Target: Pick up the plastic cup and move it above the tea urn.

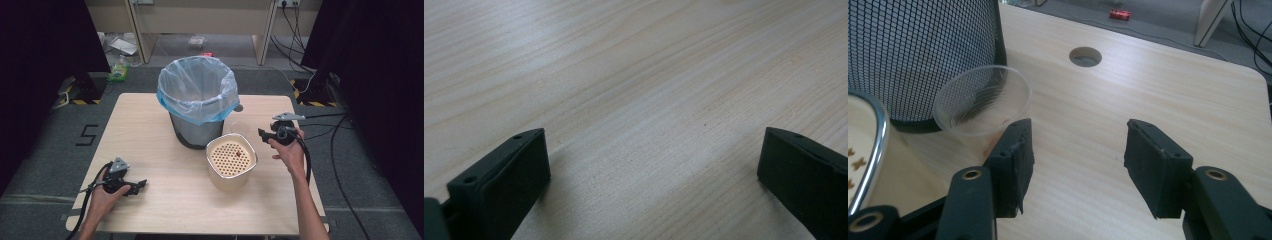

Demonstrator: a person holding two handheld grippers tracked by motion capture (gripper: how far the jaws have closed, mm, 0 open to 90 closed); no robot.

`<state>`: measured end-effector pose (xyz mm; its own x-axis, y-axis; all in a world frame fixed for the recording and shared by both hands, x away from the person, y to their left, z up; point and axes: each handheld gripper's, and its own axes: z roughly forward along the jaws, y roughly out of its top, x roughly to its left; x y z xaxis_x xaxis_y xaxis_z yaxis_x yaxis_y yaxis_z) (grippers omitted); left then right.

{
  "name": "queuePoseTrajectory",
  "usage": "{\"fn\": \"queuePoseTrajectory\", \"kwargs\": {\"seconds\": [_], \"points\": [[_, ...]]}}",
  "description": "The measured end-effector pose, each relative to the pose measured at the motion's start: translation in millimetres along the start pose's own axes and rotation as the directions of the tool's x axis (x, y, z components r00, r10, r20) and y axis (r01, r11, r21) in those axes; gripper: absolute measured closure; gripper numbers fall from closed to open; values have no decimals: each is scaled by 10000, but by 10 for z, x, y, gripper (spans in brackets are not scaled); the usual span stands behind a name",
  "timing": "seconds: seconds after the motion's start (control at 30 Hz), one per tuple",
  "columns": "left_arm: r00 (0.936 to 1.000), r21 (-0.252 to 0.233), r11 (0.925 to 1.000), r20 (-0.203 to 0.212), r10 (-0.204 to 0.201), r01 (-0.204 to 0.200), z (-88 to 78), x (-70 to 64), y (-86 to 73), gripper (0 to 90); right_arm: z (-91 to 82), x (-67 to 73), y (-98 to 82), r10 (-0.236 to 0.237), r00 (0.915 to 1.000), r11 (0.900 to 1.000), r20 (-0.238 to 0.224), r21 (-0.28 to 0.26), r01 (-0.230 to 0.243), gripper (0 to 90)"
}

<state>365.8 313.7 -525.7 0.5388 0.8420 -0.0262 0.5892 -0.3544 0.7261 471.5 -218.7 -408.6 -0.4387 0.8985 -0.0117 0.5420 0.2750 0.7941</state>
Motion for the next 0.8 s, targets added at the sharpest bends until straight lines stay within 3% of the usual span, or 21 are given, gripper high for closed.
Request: {"fn": "queuePoseTrajectory", "kwargs": {"seconds": [0.27,0.53,0.8], "points": [[10000,0,10000,1,-2,2,0,0,0,0,241,45,173,-17,9997,9994,-260,351,26,506],[10000,1,10000,0,-1,1,0,0,0,0,406,143,259,-330,9978,9972,-569,659,367,537],[10000,1,10000,1,-2,2,0,0,0,0,578,172,319,-423,9975,9923,-559,1138,484,595]]}}
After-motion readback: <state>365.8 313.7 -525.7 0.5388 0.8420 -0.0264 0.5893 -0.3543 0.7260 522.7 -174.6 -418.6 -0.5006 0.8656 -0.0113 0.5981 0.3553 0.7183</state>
